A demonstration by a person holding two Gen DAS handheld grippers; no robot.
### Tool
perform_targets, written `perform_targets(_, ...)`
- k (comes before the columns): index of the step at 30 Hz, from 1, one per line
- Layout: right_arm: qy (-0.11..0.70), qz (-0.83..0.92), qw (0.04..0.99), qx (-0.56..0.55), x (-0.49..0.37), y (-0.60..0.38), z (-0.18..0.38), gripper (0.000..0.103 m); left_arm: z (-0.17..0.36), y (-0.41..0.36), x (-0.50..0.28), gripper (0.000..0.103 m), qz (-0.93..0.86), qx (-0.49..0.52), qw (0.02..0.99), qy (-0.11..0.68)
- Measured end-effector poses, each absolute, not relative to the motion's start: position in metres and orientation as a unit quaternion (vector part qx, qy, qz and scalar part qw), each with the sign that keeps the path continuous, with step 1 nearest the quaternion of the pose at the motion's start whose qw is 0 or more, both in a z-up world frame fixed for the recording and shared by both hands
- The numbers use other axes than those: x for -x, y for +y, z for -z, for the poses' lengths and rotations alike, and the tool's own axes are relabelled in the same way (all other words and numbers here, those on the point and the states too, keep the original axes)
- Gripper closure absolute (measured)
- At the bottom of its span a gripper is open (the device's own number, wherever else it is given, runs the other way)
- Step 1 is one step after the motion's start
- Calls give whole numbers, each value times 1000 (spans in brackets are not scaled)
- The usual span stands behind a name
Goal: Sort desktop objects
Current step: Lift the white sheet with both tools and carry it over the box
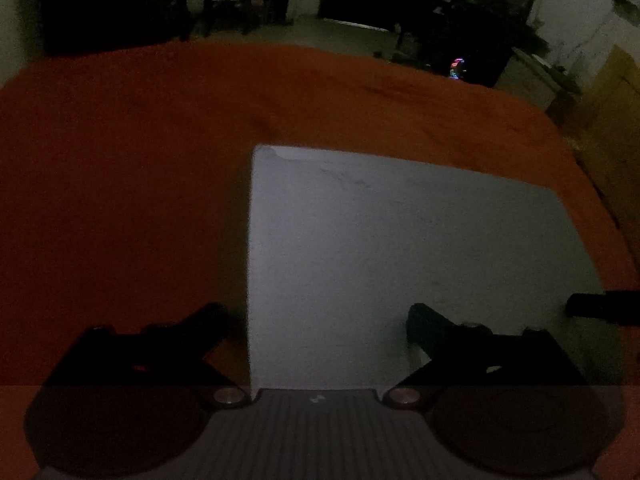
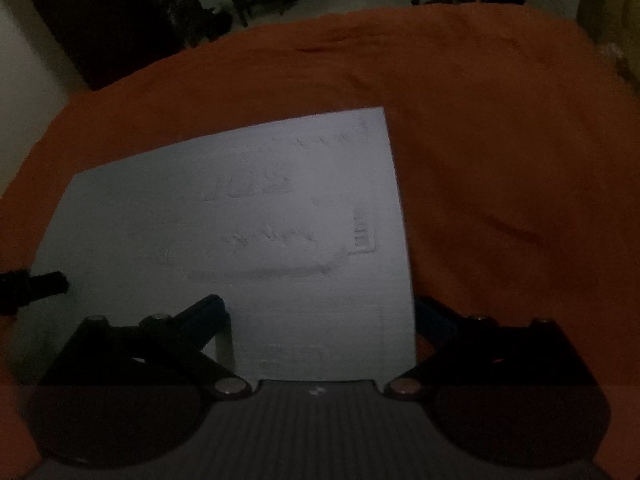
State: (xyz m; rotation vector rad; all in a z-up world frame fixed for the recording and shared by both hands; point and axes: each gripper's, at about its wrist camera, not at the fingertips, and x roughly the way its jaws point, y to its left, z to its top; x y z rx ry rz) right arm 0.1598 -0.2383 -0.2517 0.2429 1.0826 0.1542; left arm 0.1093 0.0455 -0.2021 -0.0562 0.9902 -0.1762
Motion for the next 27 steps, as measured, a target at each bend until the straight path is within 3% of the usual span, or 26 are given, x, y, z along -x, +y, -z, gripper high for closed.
perform_targets(13, 551, -89, 818, -138, -161, -238, 251, 0, 191, 42, -67, 4, 104, 2, 853, 512)
perform_targets(20, 539, -85, 835, -75, -156, -209, 274, 0, 201, 43, -35, 2, 108, -29, 849, 517)
perform_targets(27, 509, -39, 849, -136, -170, -209, 279, 0, 199, 43, -34, 1, 82, -24, 864, 496)
